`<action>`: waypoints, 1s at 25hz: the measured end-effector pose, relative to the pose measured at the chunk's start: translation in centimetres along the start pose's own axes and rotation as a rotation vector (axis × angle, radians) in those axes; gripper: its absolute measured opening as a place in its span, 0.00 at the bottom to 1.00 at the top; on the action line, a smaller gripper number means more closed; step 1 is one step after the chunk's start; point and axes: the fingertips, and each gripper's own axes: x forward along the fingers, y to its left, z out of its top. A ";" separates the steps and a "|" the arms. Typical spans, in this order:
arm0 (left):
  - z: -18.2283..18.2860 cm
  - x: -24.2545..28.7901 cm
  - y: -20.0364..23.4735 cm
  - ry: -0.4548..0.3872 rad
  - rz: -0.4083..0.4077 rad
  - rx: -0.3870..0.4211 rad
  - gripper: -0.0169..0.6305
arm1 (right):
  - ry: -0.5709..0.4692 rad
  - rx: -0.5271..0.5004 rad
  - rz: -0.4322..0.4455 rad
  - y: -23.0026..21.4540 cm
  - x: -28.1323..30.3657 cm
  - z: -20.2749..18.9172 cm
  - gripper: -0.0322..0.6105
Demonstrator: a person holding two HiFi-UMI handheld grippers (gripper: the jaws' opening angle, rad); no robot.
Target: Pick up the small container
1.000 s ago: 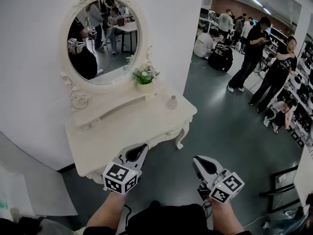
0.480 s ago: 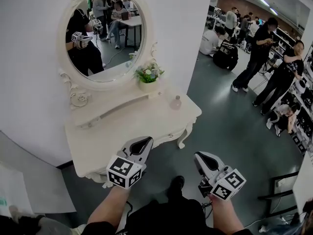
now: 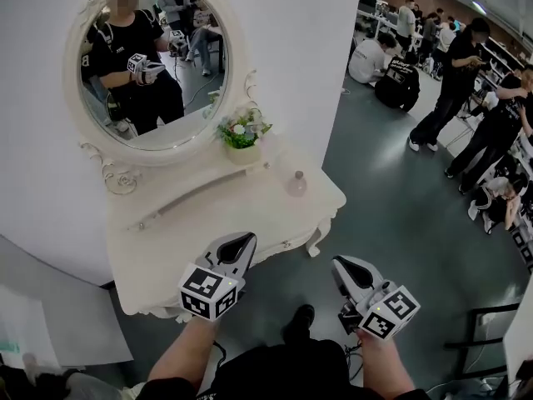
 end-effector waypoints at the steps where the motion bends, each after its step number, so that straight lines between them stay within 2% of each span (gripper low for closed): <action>1: 0.3 1.5 0.0 0.005 -0.001 0.002 0.04 | -0.001 0.004 0.001 -1.5 0.2 0.4 0.07; 8: 1.7 11.1 0.2 0.052 0.029 0.004 0.04 | 0.009 0.033 0.030 -11.2 1.8 3.1 0.07; 14: 2.9 17.0 -0.4 0.062 0.022 0.003 0.04 | 0.030 0.043 0.056 -16.8 3.5 4.4 0.07; 18: 3.8 18.4 0.3 0.059 0.031 0.001 0.04 | 0.049 0.053 0.078 -18.2 5.5 4.7 0.07; 25: 4.1 18.8 4.3 0.043 0.018 -0.005 0.04 | 0.082 0.012 0.084 -17.3 10.4 5.1 0.07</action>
